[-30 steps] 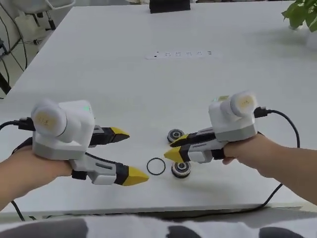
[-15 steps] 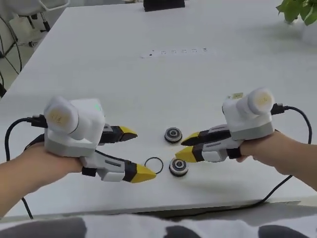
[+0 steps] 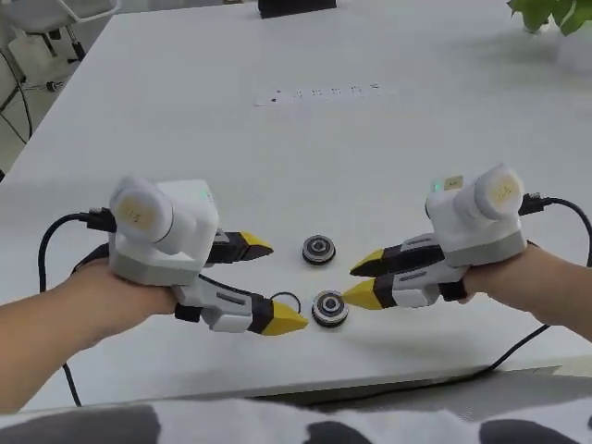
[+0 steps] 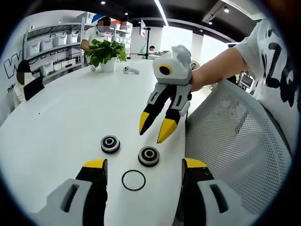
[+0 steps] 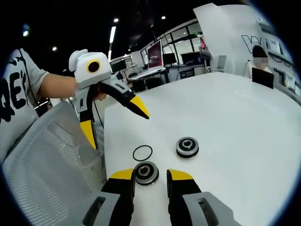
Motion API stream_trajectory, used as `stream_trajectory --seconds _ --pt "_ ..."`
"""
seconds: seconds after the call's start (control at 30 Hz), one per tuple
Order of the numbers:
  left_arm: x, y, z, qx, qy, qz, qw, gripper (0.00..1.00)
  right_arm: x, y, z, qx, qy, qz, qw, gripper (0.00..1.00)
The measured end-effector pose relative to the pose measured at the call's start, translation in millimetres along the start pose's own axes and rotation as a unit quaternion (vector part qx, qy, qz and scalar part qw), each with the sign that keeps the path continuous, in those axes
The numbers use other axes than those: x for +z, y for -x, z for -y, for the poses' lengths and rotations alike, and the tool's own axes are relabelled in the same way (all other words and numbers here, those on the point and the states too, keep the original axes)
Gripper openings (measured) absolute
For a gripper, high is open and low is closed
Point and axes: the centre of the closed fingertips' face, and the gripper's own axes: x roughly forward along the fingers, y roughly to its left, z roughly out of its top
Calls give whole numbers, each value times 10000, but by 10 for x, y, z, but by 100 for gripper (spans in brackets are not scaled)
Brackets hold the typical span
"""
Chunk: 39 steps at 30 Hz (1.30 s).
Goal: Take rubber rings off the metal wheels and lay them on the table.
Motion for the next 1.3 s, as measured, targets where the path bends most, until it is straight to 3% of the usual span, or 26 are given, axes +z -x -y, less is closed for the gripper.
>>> stream_trajectory --seconds 0.7,1.3 --pt "-114 -225 33 -231 83 -172 9996 50 -256 -87 -42 162 206 -239 9994 23" --pt "-161 -369 86 -366 83 -294 9989 35 -277 -160 -47 209 376 -285 9987 19"
